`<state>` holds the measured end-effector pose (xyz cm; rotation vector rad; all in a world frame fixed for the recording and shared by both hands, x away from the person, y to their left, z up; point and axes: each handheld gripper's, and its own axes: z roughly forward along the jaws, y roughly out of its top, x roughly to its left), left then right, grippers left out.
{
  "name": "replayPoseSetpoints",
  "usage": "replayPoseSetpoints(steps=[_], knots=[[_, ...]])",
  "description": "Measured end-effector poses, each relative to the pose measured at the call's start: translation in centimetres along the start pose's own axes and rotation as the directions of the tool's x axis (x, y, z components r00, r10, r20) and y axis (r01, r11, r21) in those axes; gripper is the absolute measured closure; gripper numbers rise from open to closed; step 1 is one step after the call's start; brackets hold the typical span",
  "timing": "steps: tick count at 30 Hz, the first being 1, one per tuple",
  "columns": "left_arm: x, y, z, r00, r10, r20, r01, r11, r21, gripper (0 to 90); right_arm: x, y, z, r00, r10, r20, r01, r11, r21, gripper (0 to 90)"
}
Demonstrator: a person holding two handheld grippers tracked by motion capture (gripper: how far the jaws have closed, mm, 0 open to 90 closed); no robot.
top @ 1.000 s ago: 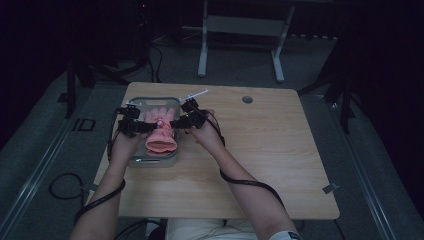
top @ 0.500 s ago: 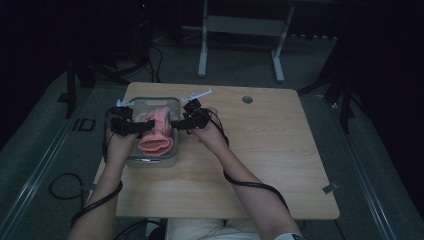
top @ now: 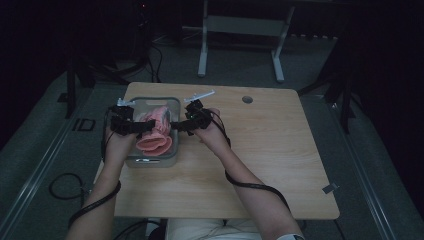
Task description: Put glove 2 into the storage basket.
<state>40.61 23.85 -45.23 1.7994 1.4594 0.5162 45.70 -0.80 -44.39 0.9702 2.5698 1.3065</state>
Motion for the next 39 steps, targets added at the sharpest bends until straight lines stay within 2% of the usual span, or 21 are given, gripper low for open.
replayPoseSetpoints(steps=[6,13,19,21,24,25,28,31,34,37,39], knots=[[-0.2,0.3,-0.4,0.9998,0.019,-0.011,-0.019,0.9998,-0.007,7.9,0.0,0.1,-0.4,1.0,-0.008,0.004,0.008,1.0,-0.005,22.4],[-0.7,0.7,-1.2,0.9994,0.034,-0.002,-0.034,0.999,-0.03,7.9,0.1,-0.1,-0.4,0.9999,-0.013,0.0,0.013,1.0,0.004,22.3],[-2.5,1.1,-2.2,0.9968,0.076,0.023,-0.075,0.9947,-0.07,7.9,0.0,-0.5,-0.7,0.9999,-0.013,-0.001,0.013,1.0,-0.003,20.6],[-3.3,1.0,-2.5,0.9936,0.108,0.035,-0.105,0.9913,-0.079,7.9,-0.1,-0.6,-0.9,0.9999,-0.016,-0.001,0.016,1.0,-0.006,20.1],[-4.4,0.7,-2.8,0.9886,0.123,0.087,-0.113,0.9881,-0.104,7.8,-0.1,-1.0,-1.4,0.9997,-0.026,0.003,0.026,1.0,-0.017,19.3],[-4.4,0.7,-2.8,0.9886,0.123,0.087,-0.113,0.9881,-0.104,7.8,-0.1,-1.0,-1.4,0.9997,-0.026,0.003,0.026,1.0,-0.017,19.3],[-6.2,0.0,-3.1,0.975,0.191,0.114,-0.176,0.9765,-0.124,6.2,-0.5,-1.6,-2.1,0.9992,-0.036,0.015,0.037,0.999,-0.028,18.1],[-7.7,-0.8,-3.3,0.962,0.227,0.152,-0.207,0.9685,-0.138,5.9,-0.9,-2.2,-2.6,0.999,-0.044,0.01,0.044,0.999,-0.025,17.0],[-9.1,-1.4,-3.6,0.9467,0.287,0.146,-0.266,0.9526,-0.147,5.9,-1.3,-2.9,-3.1,0.9989,-0.044,0.014,0.045,0.999,-0.026,17.0],[-10.3,-1.9,-3.7,0.9354,0.303,0.183,-0.276,0.9482,-0.157,5.9,-1.6,-3.5,-3.7,0.9985,-0.051,0.018,0.052,0.998,-0.025,16.9],[-11.1,-2.3,-3.8,0.9284,0.323,0.183,-0.296,0.9415,-0.162,5.8,-1.7,-4.1,-4.0,0.9978,-0.064,0.018,0.064,0.997,-0.034,16.9]])
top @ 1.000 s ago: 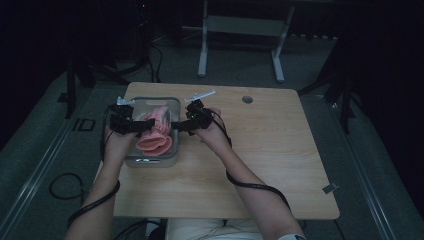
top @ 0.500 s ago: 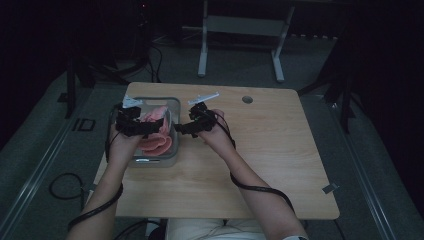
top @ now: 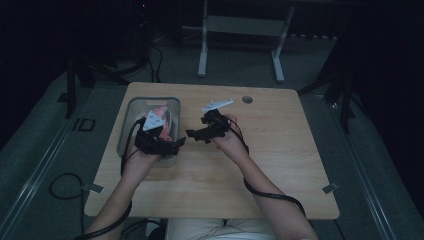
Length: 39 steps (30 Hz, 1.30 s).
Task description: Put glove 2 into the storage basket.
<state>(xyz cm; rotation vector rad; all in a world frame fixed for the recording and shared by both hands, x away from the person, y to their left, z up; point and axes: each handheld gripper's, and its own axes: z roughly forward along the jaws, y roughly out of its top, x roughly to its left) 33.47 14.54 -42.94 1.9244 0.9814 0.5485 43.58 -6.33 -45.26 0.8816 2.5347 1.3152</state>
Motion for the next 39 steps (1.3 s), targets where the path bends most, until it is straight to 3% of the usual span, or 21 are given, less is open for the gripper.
replayPoseSetpoints(steps=[2,7,10,14,17,23,27,34,39], knots=[[-1.1,-0.2,0.2,0.9992,0.04,0.0,-0.04,0.9992,0.006,5.9,-0.1,-0.6,-0.4,0.9999,-0.014,0.001,0.014,1.0,0.001,16.6],[-3.2,-0.5,0.8,0.9958,0.083,0.038,-0.084,0.9962,0.021,5.9,-0.7,-1.7,-1.3,0.9996,-0.026,0.01,0.026,1.0,0.008,16.2],[-4.2,-0.8,1.4,0.994,0.075,0.08,-0.078,0.9966,0.028,5.9,-1.0,-2.6,-2.0,0.9996,-0.024,0.011,0.024,1.0,0.005,16.2],[-5.5,-1.1,2.2,0.9892,0.095,0.112,-0.098,0.9948,0.027,5.9,-1.1,-4.2,-2.6,0.9996,-0.025,0.016,0.025,1.0,0.013,16.2],[-6.4,-1.6,3.0,0.9808,0.109,0.161,-0.117,0.9924,0.04,5.9,-1.2,-5.4,-2.9,0.9992,-0.033,0.021,0.032,0.999,0.024,15.8],[-7.2,-2.8,3.8,0.9703,0.115,0.213,-0.125,0.9917,0.033,5.9,-1.3,-7.3,-3.6,0.9987,-0.04,0.033,0.039,0.999,0.032,15.6],[-7.9,-3.5,4.3,0.9671,0.128,0.22,-0.142,0.9886,0.049,5.9,-1.3,-8.5,-3.7,0.9982,-0.047,0.038,0.046,0.998,0.046,15.7],[-9.1,-4.9,5.2,0.9525,0.145,0.268,-0.163,0.9854,0.048,5.9,-1.2,-10.8,-3.5,0.9979,-0.042,0.05,0.039,0.998,0.057,15.1],[-9.5,-5.8,5.9,0.9493,0.15,0.276,-0.17,0.9841,0.05,5.9,-1.2,-12.1,-3.5,0.9979,-0.041,0.05,0.038,0.997,0.068,14.2]])
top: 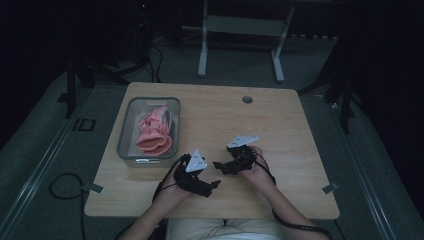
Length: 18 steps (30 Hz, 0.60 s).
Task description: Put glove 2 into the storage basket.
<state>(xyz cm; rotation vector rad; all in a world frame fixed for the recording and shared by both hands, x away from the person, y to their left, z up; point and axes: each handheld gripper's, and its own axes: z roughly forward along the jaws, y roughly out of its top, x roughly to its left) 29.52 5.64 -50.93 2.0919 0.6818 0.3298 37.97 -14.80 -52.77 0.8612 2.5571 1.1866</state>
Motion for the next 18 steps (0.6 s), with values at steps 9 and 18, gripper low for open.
replayPoseSetpoints(steps=[9,18], knots=[[-0.9,-1.4,1.9,0.9984,0.056,0.009,-0.056,0.997,0.054,5.9,0.0,-1.9,-0.9,0.9996,0.001,0.027,-0.001,1.0,0.003,14.0],[-1.4,-2.4,2.9,0.9981,0.06,0.013,-0.061,0.995,0.08,5.8,-0.5,-4.2,-2.0,0.9983,0.024,0.052,-0.025,1.0,0.014,14.1]])
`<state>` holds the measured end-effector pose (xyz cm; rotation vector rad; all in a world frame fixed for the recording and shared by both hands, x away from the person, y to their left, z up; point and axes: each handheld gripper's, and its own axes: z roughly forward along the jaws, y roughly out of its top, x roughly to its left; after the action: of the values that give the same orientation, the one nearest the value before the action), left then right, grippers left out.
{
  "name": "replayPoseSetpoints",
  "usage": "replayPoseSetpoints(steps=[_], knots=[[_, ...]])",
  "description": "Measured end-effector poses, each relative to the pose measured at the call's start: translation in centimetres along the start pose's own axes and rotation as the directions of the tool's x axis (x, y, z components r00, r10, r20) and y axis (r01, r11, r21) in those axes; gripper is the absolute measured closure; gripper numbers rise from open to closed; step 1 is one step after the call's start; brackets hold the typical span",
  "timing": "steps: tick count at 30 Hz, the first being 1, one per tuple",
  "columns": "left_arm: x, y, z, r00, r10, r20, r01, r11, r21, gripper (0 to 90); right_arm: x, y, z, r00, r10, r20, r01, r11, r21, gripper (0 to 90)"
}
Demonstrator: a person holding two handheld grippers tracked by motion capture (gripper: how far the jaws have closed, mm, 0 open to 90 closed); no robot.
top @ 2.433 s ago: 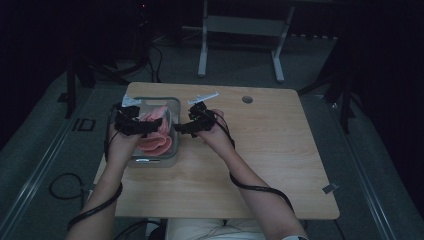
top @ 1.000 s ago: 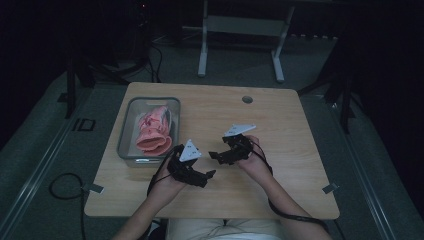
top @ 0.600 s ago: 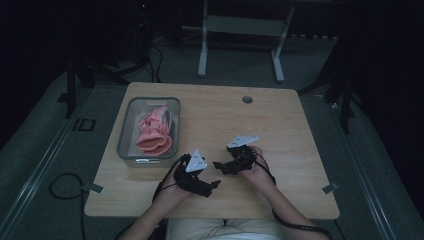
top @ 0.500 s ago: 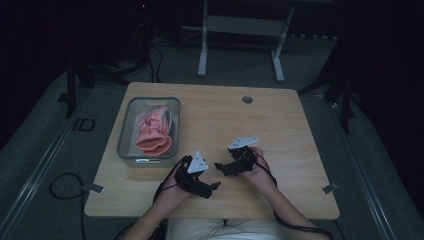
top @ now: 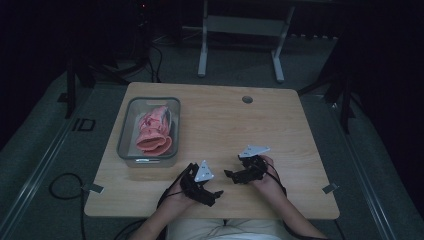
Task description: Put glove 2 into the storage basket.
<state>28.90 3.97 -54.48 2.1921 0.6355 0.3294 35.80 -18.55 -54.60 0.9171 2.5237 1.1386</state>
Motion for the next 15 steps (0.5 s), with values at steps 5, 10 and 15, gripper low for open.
replayPoseSetpoints(steps=[5,10,15], knots=[[-0.3,-0.6,0.5,0.9999,0.014,0.009,-0.015,0.9997,0.02,5.8,-0.3,-1.4,-0.4,0.9997,-0.006,-0.026,0.006,1.0,-0.015,14.1],[-0.5,-0.7,0.5,0.9998,0.019,0.002,-0.019,0.9996,0.022,5.8,-0.2,-2.2,-0.4,0.9994,-0.016,-0.03,0.015,1.0,-0.021,13.9],[-0.4,-0.8,0.3,1.0,0.0,0.009,0.0,1.0,0.008,5.8,-0.4,-2.2,-0.5,0.9996,-0.018,-0.021,0.018,0.999,-0.036,14.0]])
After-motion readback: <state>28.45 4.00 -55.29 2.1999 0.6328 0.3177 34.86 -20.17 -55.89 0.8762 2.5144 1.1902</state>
